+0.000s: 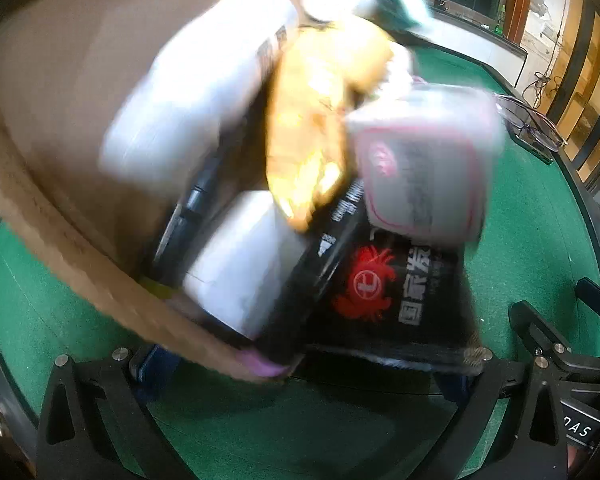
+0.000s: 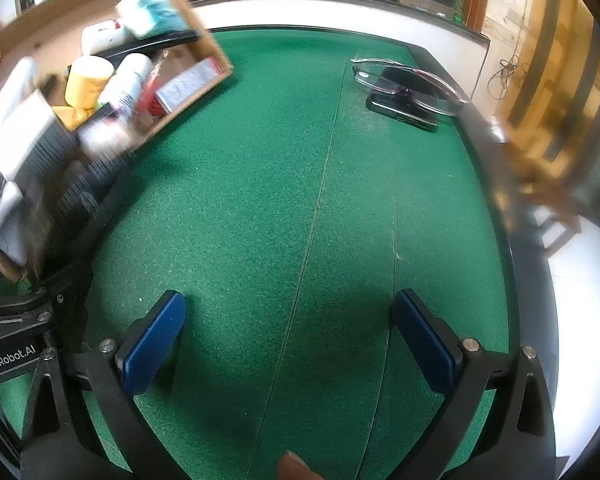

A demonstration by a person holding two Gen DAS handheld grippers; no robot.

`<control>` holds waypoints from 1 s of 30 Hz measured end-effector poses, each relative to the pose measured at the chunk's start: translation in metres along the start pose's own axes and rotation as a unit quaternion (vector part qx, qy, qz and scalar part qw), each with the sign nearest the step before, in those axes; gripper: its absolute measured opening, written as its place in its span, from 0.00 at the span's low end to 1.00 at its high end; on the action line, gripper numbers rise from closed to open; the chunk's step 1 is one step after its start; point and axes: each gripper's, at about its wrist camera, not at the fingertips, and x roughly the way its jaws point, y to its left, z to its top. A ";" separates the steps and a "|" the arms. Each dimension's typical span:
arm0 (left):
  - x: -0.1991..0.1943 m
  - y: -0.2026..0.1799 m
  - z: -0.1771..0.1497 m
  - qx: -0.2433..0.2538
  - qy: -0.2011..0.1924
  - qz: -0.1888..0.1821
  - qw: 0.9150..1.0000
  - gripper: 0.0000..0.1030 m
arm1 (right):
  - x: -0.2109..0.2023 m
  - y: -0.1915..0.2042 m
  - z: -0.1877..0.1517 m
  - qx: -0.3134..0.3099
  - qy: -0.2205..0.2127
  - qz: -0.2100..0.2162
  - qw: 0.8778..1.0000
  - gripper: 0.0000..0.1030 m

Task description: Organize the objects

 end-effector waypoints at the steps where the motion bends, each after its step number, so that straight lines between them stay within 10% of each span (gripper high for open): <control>1: 0.000 0.000 0.000 0.000 0.000 0.000 1.000 0.99 | 0.000 -0.001 0.000 -0.001 0.001 0.000 1.000 1.00; 30: -0.011 0.017 -0.001 0.006 0.000 -0.004 1.000 0.99 | -0.001 -0.002 0.001 -0.002 0.003 0.001 1.000 1.00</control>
